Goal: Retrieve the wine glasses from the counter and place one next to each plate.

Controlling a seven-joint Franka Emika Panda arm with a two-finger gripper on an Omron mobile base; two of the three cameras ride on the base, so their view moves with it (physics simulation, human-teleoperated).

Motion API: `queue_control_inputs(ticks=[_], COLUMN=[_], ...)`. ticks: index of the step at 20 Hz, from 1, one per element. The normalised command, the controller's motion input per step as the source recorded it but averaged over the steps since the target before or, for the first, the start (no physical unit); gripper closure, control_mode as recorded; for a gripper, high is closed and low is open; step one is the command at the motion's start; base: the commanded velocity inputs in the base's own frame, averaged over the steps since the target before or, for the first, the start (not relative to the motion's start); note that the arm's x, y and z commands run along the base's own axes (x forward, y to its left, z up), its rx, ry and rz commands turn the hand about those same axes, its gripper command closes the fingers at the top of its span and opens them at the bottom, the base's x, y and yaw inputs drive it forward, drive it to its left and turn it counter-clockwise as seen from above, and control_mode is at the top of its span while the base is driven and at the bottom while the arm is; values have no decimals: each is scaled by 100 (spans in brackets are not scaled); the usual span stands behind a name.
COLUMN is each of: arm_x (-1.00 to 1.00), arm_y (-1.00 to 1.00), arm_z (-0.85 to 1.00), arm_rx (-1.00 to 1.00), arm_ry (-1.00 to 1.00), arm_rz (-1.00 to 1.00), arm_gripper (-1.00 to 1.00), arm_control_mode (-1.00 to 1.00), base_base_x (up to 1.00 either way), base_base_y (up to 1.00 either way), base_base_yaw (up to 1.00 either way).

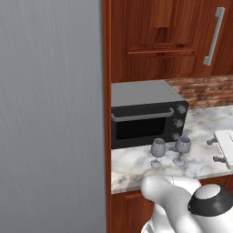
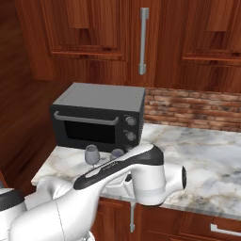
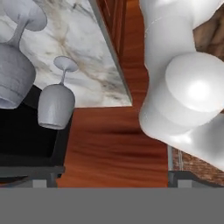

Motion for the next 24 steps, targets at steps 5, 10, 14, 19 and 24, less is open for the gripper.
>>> queue_control_inputs(ticks=[5,10,14,19,24], arm_x=[50,41,35,19,18], arm_y=[0,-11,-16,-20,-11], arm_z=[-50,-33,-23,-11,-19], arm_rx=[12,13,12,8,2], arm_ry=[0,2,3,1,0], arm_rz=[0,1,2,0,0], arm_gripper=[-100,-100,-100,-100,-100], arm_control_mode=[-100,-100,-100,-100,-100], base_base_x=[0,0,0,0,0], base_base_y=[0,0,0,0,0], base_base_yaw=[0,0,0,0,0])
